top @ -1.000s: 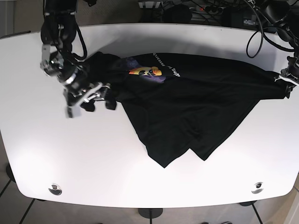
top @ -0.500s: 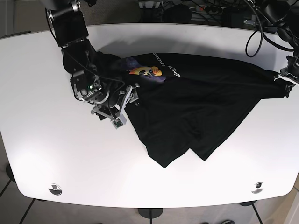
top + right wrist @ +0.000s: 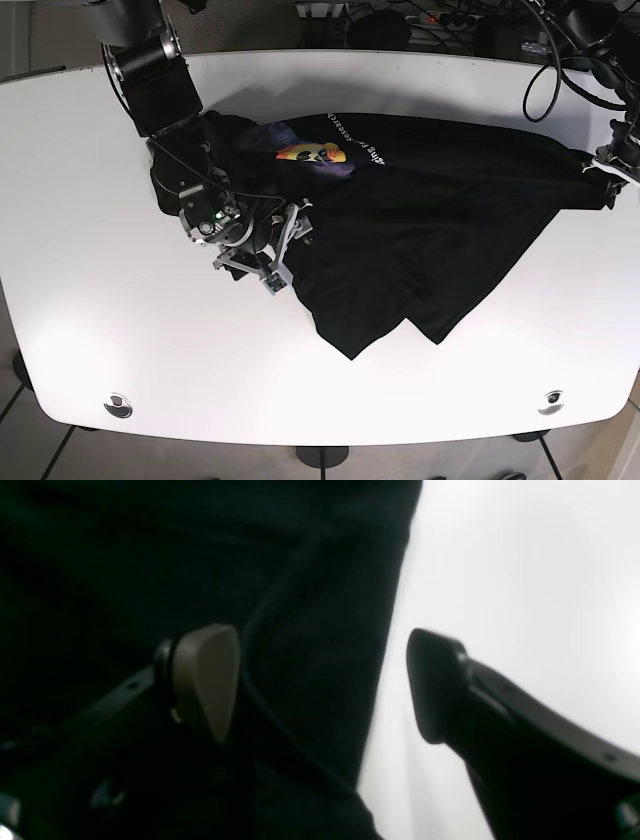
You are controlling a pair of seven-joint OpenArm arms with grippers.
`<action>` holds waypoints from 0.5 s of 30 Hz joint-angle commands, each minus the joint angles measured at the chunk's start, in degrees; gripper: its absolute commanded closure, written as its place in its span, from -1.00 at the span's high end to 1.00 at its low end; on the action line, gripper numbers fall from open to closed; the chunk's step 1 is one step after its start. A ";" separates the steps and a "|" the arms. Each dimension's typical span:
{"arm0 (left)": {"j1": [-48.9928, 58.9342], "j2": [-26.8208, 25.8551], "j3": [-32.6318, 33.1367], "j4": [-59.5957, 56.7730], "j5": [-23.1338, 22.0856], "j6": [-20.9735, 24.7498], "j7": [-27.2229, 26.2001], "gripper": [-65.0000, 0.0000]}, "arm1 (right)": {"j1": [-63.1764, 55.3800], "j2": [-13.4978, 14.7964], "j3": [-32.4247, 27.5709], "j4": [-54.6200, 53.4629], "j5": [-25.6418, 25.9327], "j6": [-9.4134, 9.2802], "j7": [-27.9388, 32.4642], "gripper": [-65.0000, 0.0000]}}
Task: Fold the T-shirt properly
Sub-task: 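Lay the black shirt flat and regrasp its edge with the right gripper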
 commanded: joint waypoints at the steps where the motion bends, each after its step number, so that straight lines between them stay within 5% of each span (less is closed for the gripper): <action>1: -0.58 -1.39 -0.21 0.95 -0.86 -0.08 -1.27 -1.00 | 1.45 -0.06 -1.27 1.84 0.69 0.06 1.40 0.52; 8: -0.49 -1.39 -0.21 0.86 -0.86 -0.08 -1.27 -1.00 | -1.62 0.29 -1.45 4.92 0.69 -0.03 1.31 0.48; 12: -0.58 -1.39 -0.21 0.86 -0.86 -0.08 -1.27 -1.00 | -2.94 2.05 -1.45 5.18 0.69 -0.12 1.40 0.03; 15: -0.67 -1.39 -0.21 0.86 -0.86 -0.08 -1.27 -1.00 | -3.03 2.22 -1.36 4.92 0.69 -0.12 1.49 -0.11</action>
